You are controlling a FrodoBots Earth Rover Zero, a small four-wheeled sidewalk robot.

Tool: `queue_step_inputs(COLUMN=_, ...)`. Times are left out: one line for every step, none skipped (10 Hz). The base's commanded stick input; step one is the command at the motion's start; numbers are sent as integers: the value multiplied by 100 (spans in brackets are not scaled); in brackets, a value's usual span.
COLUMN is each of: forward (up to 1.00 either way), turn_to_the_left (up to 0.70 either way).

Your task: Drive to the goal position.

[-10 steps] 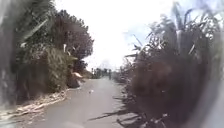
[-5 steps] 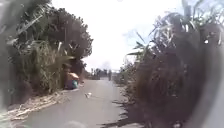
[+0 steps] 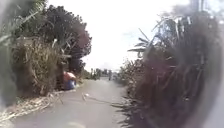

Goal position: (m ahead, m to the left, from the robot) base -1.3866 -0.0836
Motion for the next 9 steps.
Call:
queue_step_inputs(forward=30, turn_to_the_left=59)
queue_step_inputs(forward=30, turn_to_the_left=60)
queue_step_inputs(forward=30, turn_to_the_left=60)
queue_step_inputs(forward=30, turn_to_the_left=67)
queue_step_inputs(forward=30, turn_to_the_left=68)
queue_step_inputs(forward=30, turn_to_the_left=69)
queue_step_inputs(forward=30, turn_to_the_left=73)
queue_step_inputs(forward=30, turn_to_the_left=73)
queue_step_inputs(forward=30, turn_to_the_left=73)
